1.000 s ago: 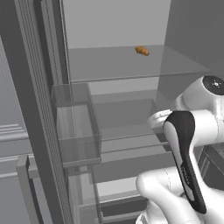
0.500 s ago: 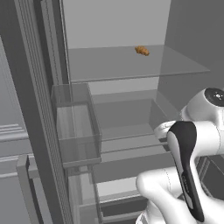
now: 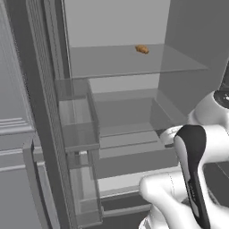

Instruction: Take the strawberry from the fridge and place it on top of the pancake, located on the dining counter.

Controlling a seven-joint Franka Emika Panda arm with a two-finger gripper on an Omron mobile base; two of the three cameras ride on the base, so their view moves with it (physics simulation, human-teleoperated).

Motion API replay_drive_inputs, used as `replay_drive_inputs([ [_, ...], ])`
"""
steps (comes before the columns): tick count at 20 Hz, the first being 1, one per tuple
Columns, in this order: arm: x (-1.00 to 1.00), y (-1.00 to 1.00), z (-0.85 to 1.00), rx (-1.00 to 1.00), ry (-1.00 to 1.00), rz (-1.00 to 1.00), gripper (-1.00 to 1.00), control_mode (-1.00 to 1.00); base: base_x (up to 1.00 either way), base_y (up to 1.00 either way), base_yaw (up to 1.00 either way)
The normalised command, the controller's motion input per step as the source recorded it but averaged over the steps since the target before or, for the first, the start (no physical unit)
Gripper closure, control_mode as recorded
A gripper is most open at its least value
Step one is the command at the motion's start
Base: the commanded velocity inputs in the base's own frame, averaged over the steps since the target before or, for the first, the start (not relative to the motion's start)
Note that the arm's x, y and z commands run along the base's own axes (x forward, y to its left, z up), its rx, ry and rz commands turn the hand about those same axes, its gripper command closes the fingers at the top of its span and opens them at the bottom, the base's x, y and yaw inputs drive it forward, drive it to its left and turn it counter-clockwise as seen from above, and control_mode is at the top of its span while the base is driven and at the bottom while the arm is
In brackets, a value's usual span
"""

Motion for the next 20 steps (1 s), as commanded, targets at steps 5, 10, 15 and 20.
replay_drive_inputs([
  [5,0.0,0.0,0.0,0.0,0.0,0.0,1.0,1.0,-1.0,0.25,0.0],
  [10,0.0,0.0,0.0,0.0,0.0,0.0,1.0,1.0,-1.0,0.31,0.0],
  [15,0.0,0.0,0.0,0.0,0.0,0.0,1.0,1.0,-1.0,0.35,0.17],
  [20,0.0,0.0,0.0,0.0,0.0,0.0,1.0,1.0,-1.0,0.51,0.48],
])
